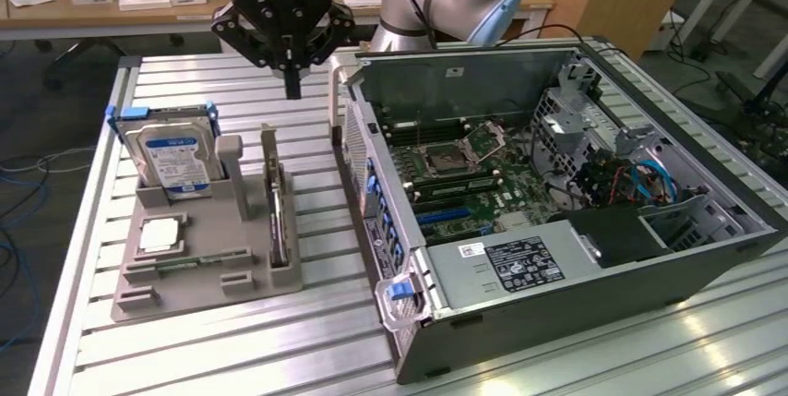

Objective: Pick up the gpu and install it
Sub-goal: 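Reach for the gpu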

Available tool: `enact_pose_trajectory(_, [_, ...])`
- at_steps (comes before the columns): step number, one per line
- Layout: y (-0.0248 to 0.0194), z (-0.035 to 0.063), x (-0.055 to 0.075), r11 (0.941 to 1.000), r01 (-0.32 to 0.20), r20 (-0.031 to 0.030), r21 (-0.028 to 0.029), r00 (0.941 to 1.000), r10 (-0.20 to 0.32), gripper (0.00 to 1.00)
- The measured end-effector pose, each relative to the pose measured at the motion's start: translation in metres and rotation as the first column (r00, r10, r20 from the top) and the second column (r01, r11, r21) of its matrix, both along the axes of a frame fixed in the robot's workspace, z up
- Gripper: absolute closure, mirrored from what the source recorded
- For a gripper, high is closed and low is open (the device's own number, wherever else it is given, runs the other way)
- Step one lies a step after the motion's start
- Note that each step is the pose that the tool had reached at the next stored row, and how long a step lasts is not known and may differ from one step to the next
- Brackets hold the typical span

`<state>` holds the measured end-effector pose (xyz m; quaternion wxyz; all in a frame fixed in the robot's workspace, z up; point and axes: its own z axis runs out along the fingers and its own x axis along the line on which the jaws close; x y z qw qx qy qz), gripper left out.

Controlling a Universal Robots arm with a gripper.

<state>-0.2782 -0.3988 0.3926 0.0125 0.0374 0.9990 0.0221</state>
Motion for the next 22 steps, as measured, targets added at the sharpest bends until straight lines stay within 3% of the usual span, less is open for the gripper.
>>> enact_pose_trajectory(22, [0.0000, 0.0000, -0.034, 1.0000, 0.000, -0.0001, 0.0000, 1.0000, 0.000, 0.89])
